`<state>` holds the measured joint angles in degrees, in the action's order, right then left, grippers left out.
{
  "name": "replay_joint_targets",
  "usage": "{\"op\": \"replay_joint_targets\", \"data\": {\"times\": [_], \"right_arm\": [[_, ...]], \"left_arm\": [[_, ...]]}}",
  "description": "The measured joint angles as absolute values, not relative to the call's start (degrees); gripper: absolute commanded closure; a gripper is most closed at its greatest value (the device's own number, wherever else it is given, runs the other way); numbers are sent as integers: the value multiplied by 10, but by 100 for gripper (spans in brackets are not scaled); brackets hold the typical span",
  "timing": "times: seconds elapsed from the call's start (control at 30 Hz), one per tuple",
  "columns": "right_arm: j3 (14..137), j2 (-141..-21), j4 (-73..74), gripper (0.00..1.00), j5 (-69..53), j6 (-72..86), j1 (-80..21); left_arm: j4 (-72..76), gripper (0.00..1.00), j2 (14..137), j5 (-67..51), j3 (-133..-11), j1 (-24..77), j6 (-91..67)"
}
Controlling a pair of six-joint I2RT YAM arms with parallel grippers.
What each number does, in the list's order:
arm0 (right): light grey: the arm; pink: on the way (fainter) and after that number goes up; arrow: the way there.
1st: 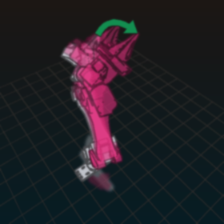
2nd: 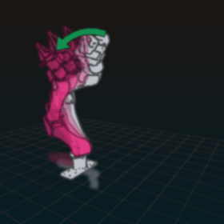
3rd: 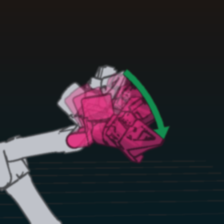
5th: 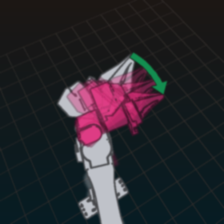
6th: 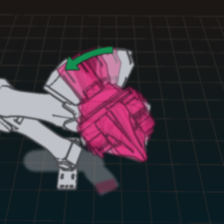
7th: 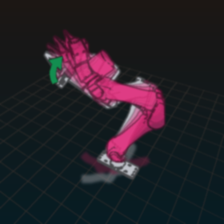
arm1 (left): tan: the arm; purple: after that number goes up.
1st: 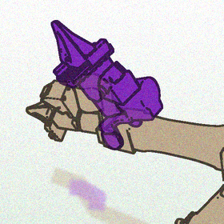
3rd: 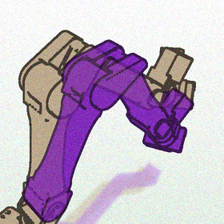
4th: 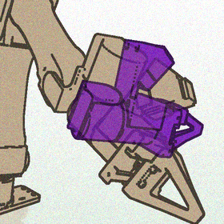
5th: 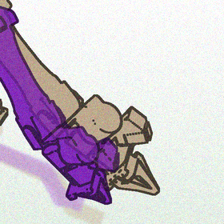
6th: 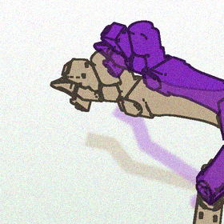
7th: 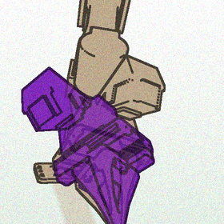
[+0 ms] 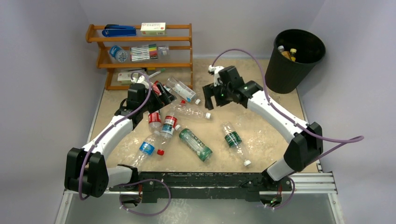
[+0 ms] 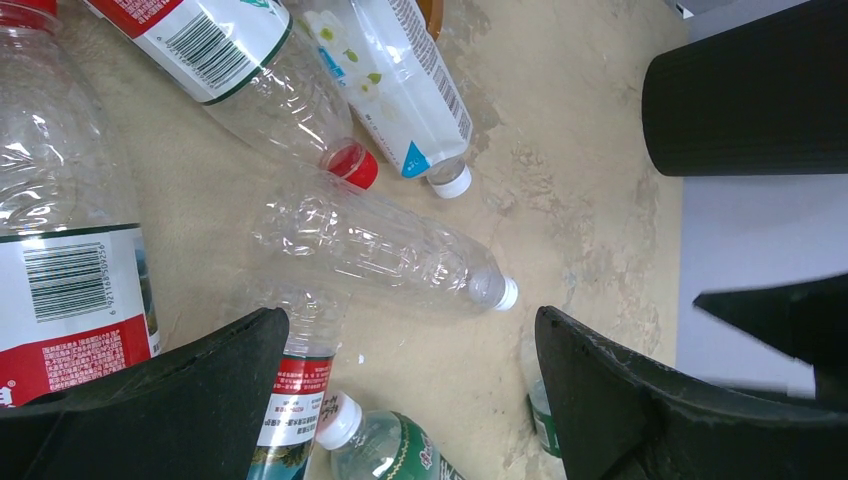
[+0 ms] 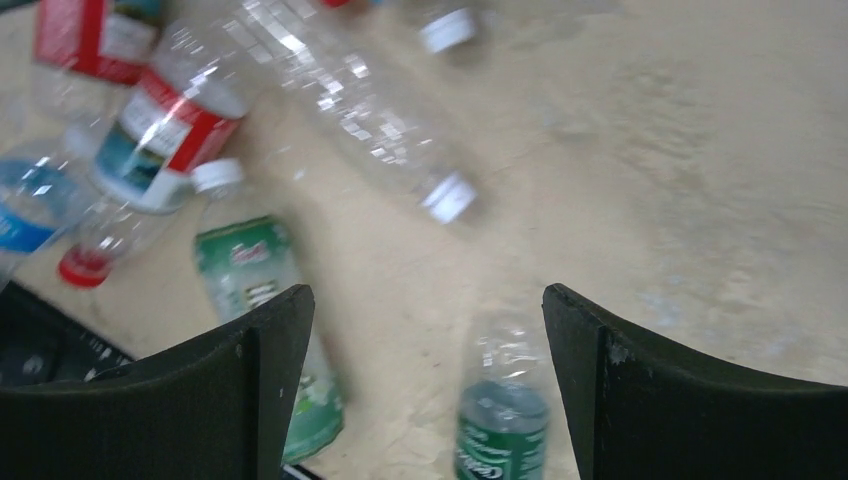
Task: Put the plastic bottles in the bin
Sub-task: Pick up the plastic bottle at the center of the board.
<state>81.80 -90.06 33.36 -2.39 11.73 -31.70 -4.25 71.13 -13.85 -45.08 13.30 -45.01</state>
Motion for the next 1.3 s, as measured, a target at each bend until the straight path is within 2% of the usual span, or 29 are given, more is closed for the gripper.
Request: {"op": "replay_joint_targets", "data": {"times": [0.2,0.47,1.03,1.13,1.3], "right_arm": [[741,-861,279,13,-85,133,-423],[679,-879,224,14,-96,163,-544],[640,-970,189,18,-15,195,-592],[639,-982,186,22,-7,196,-591],[634,-994,179,43,-3,196,-592]], "left_arm": [[-41,5,711,-136,-451,133,-450],[-41,5,711,-133,-451,133,-450],[-42,5,711,-132,-451,133,-450],[-43,5,711,-132,-451,133,-450],[-44,5,711,-132,-451,133,-450]]}}
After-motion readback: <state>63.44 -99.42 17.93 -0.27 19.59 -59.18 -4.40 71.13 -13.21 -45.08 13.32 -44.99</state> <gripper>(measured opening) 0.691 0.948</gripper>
